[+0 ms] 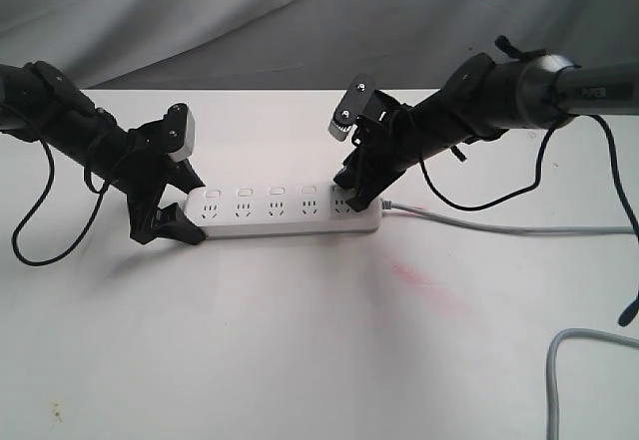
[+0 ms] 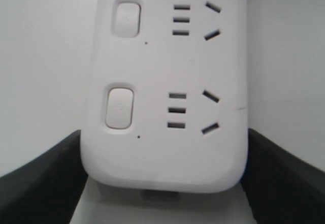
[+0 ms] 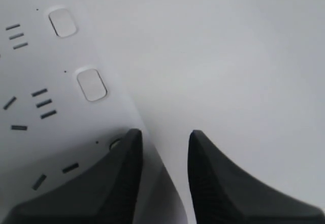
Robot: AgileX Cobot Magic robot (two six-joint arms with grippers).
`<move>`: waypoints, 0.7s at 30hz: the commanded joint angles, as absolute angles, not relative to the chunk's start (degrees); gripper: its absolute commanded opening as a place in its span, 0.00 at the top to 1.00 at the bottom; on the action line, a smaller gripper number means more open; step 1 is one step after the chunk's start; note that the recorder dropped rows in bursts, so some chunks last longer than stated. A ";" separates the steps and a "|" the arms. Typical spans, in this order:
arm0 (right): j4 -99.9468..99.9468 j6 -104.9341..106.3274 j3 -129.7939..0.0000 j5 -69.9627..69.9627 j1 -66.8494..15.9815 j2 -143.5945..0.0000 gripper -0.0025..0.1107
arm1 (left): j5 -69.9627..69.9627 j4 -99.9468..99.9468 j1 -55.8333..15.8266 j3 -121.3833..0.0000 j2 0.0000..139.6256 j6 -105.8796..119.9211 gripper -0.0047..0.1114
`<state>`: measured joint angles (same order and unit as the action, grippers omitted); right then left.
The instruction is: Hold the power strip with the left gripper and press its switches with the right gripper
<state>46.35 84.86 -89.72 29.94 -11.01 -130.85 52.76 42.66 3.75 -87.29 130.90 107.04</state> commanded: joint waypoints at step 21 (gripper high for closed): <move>43.08 84.57 -82.27 35.88 -11.23 -114.04 0.98 | 52.24 42.83 3.78 -87.66 130.76 106.69 0.50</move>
